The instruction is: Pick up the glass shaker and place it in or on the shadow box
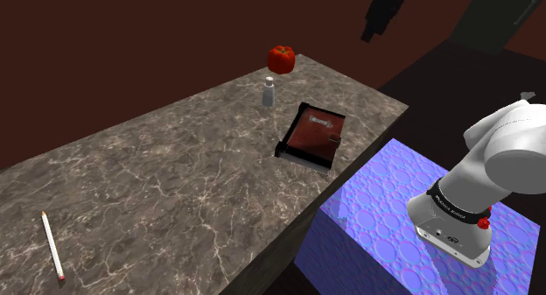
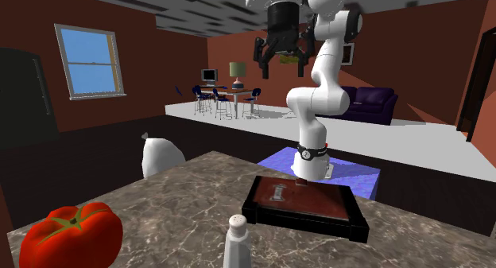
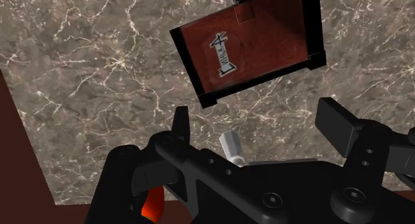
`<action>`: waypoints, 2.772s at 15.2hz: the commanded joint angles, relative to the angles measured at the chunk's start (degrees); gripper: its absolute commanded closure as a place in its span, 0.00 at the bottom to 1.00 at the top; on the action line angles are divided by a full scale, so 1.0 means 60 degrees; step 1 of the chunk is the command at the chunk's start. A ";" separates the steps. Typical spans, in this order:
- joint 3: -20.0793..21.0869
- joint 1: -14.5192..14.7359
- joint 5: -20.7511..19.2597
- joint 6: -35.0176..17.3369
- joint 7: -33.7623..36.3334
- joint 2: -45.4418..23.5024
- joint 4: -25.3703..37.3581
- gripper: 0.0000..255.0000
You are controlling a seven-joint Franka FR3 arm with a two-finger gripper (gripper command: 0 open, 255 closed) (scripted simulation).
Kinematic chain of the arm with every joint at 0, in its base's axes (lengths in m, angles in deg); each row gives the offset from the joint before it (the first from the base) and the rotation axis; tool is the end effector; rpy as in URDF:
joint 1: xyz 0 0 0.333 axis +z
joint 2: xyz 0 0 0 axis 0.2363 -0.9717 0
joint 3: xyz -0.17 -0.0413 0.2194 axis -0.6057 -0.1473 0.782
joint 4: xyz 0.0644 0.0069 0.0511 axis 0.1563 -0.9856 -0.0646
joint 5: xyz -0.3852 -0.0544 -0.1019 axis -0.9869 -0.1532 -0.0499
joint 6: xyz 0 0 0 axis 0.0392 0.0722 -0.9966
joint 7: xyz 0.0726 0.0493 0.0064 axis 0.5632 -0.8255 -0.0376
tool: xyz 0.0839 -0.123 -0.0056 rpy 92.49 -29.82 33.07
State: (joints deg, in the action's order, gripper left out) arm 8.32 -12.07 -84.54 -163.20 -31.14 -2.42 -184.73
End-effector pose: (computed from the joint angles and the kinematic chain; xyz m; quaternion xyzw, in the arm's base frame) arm 0.3970 0.0418 0.5204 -0.9959 -0.0737 -0.0386 0.0342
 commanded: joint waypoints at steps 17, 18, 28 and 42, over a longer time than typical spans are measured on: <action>0.1538 0.0028 -0.1657 -0.3175 0.2438 -0.6183 0.2723 0.00; 0.1564 0.0060 -0.1824 -0.3236 0.2593 -0.6565 0.3004 0.00; 0.1460 0.0497 -0.2995 -0.3487 0.3558 -0.9474 0.5339 0.00; 0.1397 0.0478 -0.3110 -0.4069 0.3632 -0.9781 0.5057 1.00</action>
State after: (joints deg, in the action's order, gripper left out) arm 16.70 -9.20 -103.19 -187.62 -9.35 -61.11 -154.39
